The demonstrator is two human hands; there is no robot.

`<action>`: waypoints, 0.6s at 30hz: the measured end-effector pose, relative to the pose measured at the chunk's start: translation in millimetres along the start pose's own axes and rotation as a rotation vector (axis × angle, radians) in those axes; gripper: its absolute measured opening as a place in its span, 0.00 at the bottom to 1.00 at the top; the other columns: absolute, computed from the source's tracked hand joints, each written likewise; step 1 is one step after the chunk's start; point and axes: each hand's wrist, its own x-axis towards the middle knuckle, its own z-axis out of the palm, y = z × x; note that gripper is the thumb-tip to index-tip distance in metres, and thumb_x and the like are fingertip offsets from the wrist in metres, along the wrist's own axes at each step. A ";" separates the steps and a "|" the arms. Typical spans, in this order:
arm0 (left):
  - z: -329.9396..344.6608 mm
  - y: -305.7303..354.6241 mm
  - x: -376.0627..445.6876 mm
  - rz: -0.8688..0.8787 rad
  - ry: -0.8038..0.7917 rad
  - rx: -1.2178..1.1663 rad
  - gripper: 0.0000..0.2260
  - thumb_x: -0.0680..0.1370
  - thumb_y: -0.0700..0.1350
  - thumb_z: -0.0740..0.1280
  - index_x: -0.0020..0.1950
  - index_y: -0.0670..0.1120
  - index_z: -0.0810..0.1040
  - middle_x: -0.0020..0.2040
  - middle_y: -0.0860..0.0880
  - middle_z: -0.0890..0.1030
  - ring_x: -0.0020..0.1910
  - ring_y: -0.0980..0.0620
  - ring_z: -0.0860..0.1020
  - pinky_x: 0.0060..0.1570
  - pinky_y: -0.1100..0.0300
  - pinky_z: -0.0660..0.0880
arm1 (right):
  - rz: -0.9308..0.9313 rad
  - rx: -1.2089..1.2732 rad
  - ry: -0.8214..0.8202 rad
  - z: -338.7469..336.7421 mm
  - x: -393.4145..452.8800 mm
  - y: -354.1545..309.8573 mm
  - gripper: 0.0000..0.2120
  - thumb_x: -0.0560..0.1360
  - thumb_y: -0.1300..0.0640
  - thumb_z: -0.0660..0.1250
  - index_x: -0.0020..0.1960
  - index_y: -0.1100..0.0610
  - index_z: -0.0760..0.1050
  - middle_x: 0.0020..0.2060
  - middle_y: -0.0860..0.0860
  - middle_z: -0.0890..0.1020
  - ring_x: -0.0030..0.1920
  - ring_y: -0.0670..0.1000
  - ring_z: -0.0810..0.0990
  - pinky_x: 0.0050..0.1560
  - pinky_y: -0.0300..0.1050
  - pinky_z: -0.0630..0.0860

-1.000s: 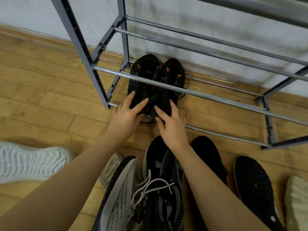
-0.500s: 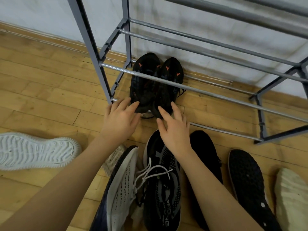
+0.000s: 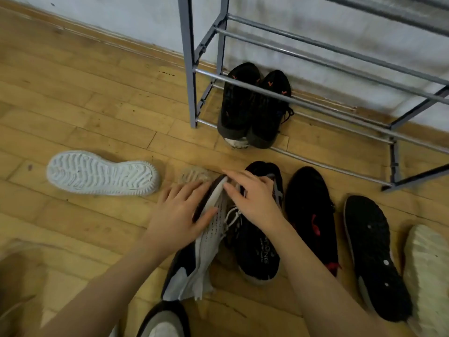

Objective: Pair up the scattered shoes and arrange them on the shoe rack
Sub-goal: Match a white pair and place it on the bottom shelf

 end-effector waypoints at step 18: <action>8.6 -65.5 -31.5 -0.350 -0.157 -0.207 0.29 0.74 0.67 0.39 0.74 0.62 0.50 0.71 0.49 0.62 0.65 0.48 0.69 0.62 0.49 0.66 | 0.004 -0.035 -0.159 60.7 -1.2 -38.8 0.27 0.81 0.44 0.51 0.77 0.47 0.47 0.74 0.51 0.61 0.71 0.53 0.63 0.70 0.55 0.61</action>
